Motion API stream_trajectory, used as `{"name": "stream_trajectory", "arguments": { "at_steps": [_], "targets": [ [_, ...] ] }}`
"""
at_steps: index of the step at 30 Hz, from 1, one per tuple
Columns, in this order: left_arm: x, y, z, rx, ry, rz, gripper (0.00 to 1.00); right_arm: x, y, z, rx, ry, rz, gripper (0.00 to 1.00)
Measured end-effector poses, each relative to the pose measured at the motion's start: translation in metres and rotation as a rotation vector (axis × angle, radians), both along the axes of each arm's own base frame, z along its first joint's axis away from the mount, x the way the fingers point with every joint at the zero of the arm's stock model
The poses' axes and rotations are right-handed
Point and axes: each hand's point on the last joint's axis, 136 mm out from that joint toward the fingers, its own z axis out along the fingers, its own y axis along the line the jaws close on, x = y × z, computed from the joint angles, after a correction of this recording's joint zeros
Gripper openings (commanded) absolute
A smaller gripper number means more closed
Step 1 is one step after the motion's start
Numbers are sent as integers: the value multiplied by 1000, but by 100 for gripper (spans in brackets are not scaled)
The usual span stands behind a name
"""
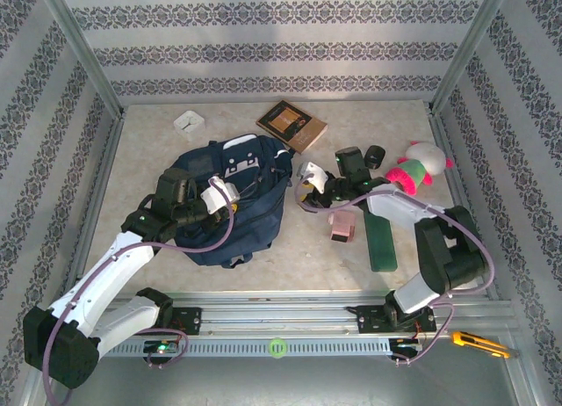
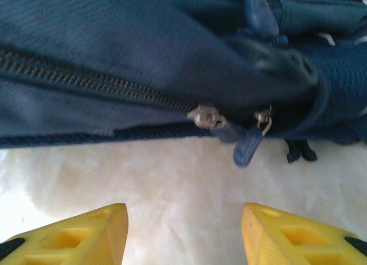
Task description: Pack the student bag
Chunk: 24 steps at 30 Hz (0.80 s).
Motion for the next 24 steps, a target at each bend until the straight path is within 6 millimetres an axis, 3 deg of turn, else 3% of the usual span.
{"name": "stream_trajectory", "arguments": {
  "at_steps": [9,20,24],
  "targets": [
    [0,-1,5,-4,-10,-13,0,11,29,9,32,-25,96,49],
    [0,-1,6,-4,-12,-16,0,12,34,8,59,5,126,2],
    [1,0,6,-3,-14,-8,0,10,25,12,74,23,98,0]
  ]
}}
